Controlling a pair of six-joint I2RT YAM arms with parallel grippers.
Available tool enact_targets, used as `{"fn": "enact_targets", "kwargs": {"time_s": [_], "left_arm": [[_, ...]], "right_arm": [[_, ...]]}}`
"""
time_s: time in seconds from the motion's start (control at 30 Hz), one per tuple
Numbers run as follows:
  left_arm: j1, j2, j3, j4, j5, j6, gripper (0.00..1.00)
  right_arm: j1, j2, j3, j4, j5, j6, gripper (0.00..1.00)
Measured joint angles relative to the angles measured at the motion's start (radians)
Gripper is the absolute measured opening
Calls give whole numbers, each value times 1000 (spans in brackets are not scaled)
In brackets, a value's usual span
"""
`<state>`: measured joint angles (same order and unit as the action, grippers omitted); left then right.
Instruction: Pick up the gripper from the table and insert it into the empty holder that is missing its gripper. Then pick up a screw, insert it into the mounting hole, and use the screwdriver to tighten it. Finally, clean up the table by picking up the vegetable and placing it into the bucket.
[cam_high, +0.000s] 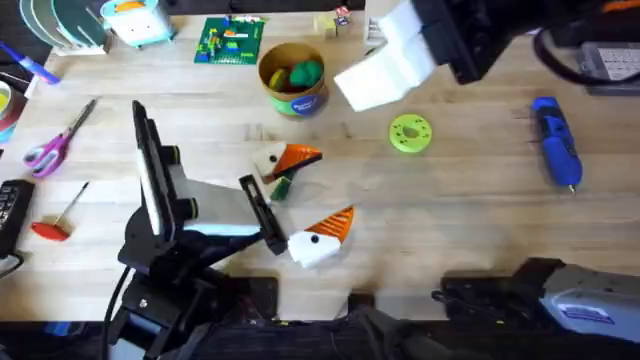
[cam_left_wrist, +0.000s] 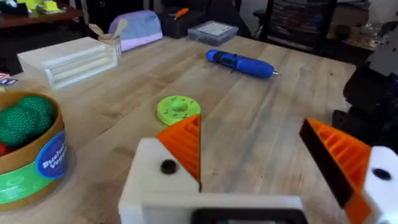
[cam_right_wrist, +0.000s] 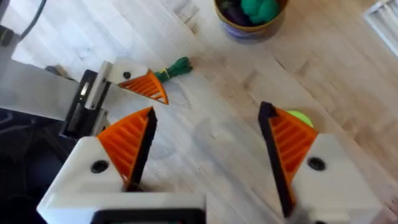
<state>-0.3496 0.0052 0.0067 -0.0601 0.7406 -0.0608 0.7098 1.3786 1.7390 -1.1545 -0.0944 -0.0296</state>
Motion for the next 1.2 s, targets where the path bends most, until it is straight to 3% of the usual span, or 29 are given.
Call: {"fn": "enact_targets", "kwargs": {"time_s": [0.23,0.37,0.43,0.5,0.57,0.6,0.83,1.2], "left_arm": [[0,0,0,0,0,-1,990],[0,0,0,0,0,1,657],[0,0,0,0,0,0,568],[0,0,0,0,1,-2,348],[0,0,0,0,0,3,58],[0,0,0,0,1,4,17],[-2,0,0,0,1,3,7],[-2,0,0,0,0,3,6]], "right_arm": [[-142,-124,0,-81,1,-20,991],[-166,-184,-1,-182,-51,-75,993],[-167,-205,-20,-216,-124,-129,993],[-168,-224,-66,-233,-194,-178,993],[-168,-243,-133,-222,-257,-217,993],[-168,-255,-171,-205,-287,-233,993],[-168,-348,-380,-109,-406,-283,993],[-168,-411,-398,-108,-389,-282,993]]}}
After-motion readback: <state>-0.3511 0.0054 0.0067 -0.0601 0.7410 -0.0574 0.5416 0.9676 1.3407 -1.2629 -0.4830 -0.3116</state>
